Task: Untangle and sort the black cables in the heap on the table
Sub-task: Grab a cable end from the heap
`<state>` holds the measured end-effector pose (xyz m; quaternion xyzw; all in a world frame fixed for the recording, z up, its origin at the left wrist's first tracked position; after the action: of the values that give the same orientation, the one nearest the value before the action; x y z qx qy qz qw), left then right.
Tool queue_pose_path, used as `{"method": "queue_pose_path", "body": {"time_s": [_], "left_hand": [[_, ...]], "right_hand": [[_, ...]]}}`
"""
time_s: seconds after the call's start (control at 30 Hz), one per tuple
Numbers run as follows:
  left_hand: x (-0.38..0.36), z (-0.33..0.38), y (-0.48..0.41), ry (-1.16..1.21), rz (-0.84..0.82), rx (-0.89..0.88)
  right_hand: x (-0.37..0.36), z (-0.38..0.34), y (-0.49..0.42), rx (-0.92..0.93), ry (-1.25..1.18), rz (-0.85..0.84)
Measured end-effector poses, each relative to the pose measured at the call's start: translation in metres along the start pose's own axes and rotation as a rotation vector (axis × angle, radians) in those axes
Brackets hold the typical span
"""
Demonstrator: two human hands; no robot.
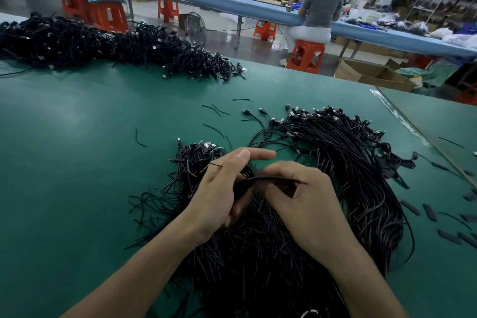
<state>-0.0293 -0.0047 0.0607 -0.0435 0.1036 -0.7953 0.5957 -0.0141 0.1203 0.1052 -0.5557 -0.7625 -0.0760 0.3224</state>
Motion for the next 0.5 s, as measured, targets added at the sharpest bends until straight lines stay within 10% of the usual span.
{"method": "queue_pose_path", "body": {"time_s": [0.5], "left_hand": [[0.005,-0.034,0.0,0.153,0.171,0.316]], "right_hand": [[-0.034,-0.021,0.014,0.22,0.774,-0.139]]}}
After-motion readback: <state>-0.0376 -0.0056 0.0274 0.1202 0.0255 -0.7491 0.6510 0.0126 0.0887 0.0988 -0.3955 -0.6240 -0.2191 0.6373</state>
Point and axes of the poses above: each hand's wrist, its own y-axis away from the middle knuckle, its own x-axis out of the back of the hand, z = x × y, the point moved 7 cm from there along -y, towards the middle knuckle, and after that the axes turned 8 degrees about -z, right-handed, at the moved point
